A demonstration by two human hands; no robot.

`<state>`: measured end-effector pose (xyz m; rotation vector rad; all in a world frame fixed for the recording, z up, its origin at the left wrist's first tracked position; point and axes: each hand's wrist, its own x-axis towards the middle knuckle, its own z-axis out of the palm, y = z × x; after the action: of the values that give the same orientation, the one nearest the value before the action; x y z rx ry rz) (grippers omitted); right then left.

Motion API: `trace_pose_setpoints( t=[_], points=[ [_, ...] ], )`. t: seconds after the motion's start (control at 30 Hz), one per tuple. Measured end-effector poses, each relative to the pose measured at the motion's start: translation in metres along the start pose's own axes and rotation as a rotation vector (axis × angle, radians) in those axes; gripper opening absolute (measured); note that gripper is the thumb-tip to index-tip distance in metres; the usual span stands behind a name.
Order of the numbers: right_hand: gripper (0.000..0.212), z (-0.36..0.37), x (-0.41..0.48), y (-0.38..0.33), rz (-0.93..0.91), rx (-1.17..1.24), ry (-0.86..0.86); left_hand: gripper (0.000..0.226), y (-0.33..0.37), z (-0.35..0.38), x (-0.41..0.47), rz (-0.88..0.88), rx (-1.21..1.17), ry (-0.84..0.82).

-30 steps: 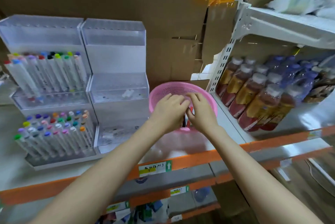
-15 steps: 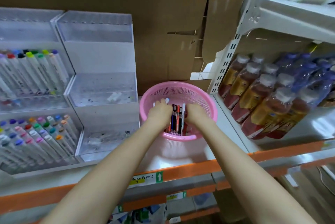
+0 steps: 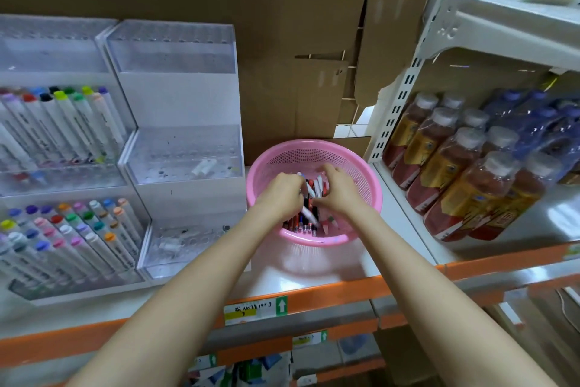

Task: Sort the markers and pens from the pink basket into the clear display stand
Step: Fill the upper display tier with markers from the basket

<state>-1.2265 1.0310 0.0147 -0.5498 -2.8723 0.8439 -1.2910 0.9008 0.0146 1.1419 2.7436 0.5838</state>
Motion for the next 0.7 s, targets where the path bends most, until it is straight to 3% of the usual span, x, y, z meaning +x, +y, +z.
trace_pose_setpoints(
  t=[0.07, 0.2, 0.43, 0.57, 0.7],
  points=[
    [0.06, 0.001, -0.002, -0.001, 0.062, -0.055, -0.022, 0.028, 0.0, -0.001, -0.001, 0.026, -0.002, -0.006],
    [0.029, 0.0, -0.008, -0.004, 0.157, -0.153, -0.099, 0.038, -0.002, -0.001, -0.003, 0.073, -0.001, -0.01],
    [0.042, -0.006, -0.011, -0.009, 0.163, -0.107, -0.031, 0.047, 0.002, -0.005, -0.008, -0.187, 0.049, 0.067],
    [0.042, -0.007, -0.01, -0.008, 0.183, -0.108, -0.016, 0.03, 0.004, -0.006, -0.007, -0.228, 0.046, 0.024],
    [0.039, -0.006, -0.006, -0.006, 0.203, -0.077, -0.022, 0.032, 0.002, -0.009, -0.005, -0.227, -0.1, 0.073]
  ],
)
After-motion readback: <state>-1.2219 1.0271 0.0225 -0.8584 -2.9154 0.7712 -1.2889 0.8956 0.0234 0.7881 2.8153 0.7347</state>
